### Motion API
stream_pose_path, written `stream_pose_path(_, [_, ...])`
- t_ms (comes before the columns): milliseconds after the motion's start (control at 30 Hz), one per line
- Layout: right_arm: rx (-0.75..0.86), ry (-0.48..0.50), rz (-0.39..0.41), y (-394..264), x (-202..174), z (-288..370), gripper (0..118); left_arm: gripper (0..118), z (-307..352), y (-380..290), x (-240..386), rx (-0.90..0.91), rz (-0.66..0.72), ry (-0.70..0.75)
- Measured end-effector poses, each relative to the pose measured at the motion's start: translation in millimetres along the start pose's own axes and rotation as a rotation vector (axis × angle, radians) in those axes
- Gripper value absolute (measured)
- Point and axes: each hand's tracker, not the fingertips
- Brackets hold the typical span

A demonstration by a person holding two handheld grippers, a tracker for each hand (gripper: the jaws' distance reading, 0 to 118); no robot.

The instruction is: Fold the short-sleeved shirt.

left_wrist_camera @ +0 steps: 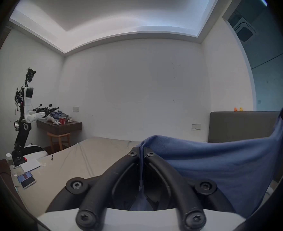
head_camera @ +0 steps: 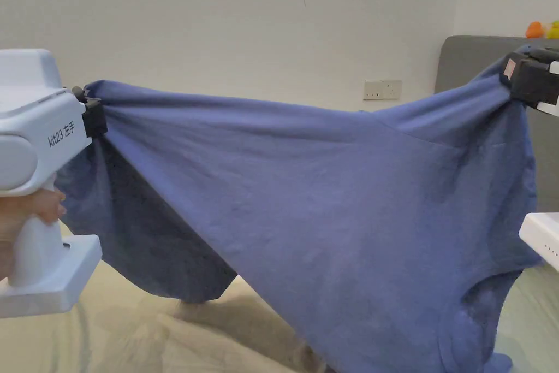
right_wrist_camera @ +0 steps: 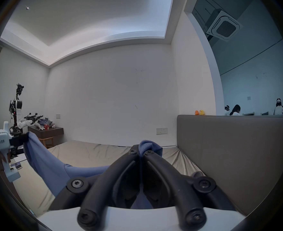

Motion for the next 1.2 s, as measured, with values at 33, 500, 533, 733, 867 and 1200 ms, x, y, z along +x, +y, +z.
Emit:
stream_pose_path(33, [-0.009,0.0,-0.001,-2.2,-0.4,1.9,1,0,0.2,0.5,0.2,-0.005,0.021,-0.018])
stream_pose_path(500, [0.009,-0.169,-0.047,25.8,14.4,-143.5,1,0,-110.5,28.8,49.3,-0.082,-0.129,0.002])
stream_pose_path(533, [0.031,-0.172,-0.05,36.5,15.8,-161.4,1,0,-126.7,35.0,55.6,-0.062,-0.17,0.0])
stream_pose_path(733, [0.17,-0.236,-0.021,80.1,21.8,-253.4,1,0,-226.4,69.6,81.2,0.032,-0.145,0.025])
stream_pose_path(867, [0.23,-0.254,-0.037,66.5,26.2,-288.3,1,0,-270.0,71.7,89.6,0.085,-0.151,0.048])
stream_pose_path(1200, [0.094,-0.168,-0.144,-11.3,41.1,-292.6,1,0,-274.9,-1.3,90.2,-0.014,-0.206,0.011])
